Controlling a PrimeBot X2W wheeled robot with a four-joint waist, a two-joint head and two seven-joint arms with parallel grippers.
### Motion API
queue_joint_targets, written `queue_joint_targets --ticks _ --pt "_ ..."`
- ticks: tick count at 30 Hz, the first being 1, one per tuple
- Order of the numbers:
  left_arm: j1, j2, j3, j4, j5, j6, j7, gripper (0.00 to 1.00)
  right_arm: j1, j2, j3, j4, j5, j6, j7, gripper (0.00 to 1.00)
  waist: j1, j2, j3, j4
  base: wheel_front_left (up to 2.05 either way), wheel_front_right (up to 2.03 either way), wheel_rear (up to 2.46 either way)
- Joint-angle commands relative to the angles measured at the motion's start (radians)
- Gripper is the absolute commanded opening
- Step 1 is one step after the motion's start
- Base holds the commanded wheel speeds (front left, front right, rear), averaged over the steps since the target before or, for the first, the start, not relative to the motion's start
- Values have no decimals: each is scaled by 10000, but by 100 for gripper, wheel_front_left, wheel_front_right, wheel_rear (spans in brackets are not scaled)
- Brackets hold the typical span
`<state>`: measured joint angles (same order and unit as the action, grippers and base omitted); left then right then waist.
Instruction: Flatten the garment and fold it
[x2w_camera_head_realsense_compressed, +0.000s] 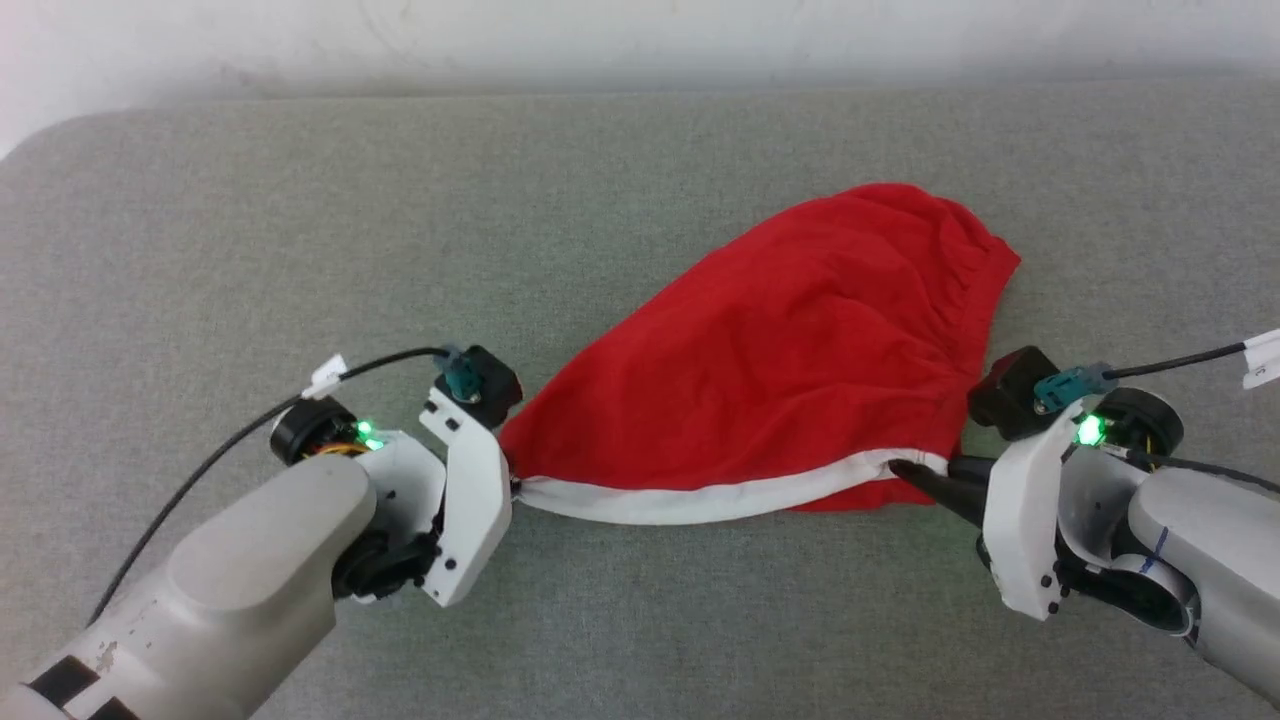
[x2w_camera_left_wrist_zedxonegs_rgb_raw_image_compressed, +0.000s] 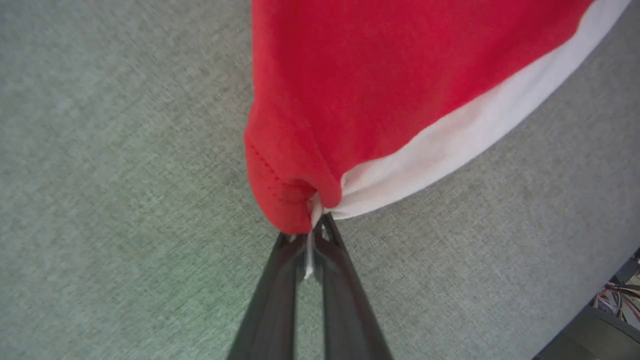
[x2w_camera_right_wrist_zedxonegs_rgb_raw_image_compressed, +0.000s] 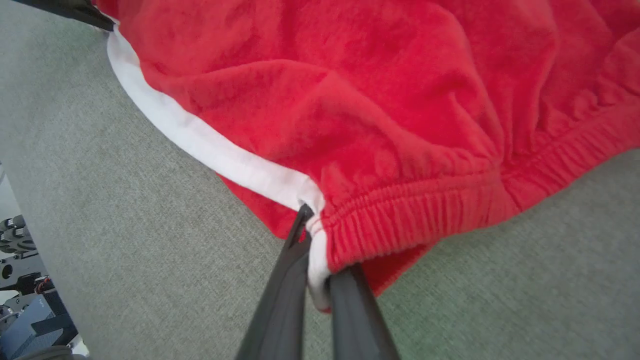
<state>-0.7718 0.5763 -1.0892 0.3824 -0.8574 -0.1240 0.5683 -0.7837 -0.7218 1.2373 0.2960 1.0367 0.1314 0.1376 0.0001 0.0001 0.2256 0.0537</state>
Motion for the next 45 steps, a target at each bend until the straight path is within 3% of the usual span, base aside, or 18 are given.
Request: queue_joint_targets --ticks 1,10,16,32,40,45 --pt "127 -25 -184 113 -176 -66 -519 0 -193 -29 11 -61 -170 -7 -257 0 -1 -1 -219 39 0 0 0" --pt "-928 556 1346 -824 -785 -67 -3085 0 -974 -802 -1082 -1007 -149 -7 -1343 0 -1 -1 -744 165 0 0 0" --pt "-2457 343 2245 -905 -215 191 -4306 0 -2270 -1173 -2062 -1352 -227 -7 -1125 0 -1 -1 -573 234 0 0 0" --pt "-7158 -1269 3799 1661 593 825 -6290 0 -7433 372 -3644 1131 -2530 -7 -1156 0 -1 -1 1845 34 0 0 0" --pt "-8428 -1460 4186 2414 811 884 -7146 0 -9076 789 -3649 2011 -3024 -7 -1417 0 -1 -1 2670 -140 0 0 0" --pt "-8283 -1308 4195 2914 912 787 -7622 0 -9035 1083 -3134 2358 -3142 -7 -1782 0 -1 -1 2783 -275 0 0 0"
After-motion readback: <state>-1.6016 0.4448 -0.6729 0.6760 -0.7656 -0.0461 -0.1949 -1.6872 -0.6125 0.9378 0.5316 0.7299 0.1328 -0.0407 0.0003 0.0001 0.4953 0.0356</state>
